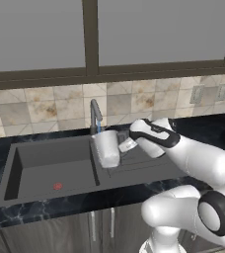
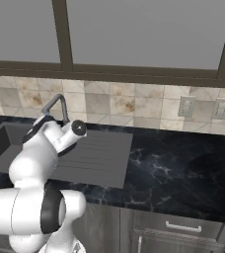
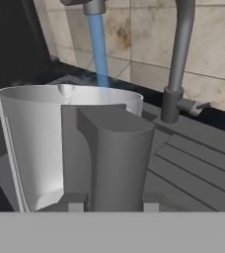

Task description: Turn on the sink faucet and place the jug under the water for a few seconds to fill it up.

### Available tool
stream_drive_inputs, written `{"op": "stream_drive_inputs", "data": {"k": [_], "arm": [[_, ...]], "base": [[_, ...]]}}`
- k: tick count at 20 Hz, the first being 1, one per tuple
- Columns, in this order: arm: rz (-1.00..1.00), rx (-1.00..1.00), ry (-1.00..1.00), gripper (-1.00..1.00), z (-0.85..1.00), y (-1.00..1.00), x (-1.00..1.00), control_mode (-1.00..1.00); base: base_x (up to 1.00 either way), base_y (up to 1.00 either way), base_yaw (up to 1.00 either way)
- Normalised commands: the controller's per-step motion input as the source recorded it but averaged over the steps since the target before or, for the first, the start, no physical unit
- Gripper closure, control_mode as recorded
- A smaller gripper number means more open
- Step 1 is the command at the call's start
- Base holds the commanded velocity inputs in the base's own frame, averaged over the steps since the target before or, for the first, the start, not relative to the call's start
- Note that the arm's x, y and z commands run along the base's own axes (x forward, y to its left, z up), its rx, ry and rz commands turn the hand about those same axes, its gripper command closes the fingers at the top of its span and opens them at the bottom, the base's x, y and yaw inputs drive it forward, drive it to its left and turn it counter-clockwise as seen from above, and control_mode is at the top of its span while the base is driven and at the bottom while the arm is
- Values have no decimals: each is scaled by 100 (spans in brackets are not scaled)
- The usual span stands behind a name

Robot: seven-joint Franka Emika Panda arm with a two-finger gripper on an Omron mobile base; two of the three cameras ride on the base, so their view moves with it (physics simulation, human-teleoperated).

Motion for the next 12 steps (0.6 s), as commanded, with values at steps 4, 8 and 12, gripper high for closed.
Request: {"op": "stream_drive_inputs", "data": {"k": [4, 8, 12], "arm": [[0, 0, 3, 100, 0, 21, 19, -100], [0, 0, 0, 100, 0, 12, 16, -100], [0, 0, 0, 100, 0, 10, 16, -100]], "base": [[0, 0, 0], [0, 0, 0], [0, 0, 0]]}}
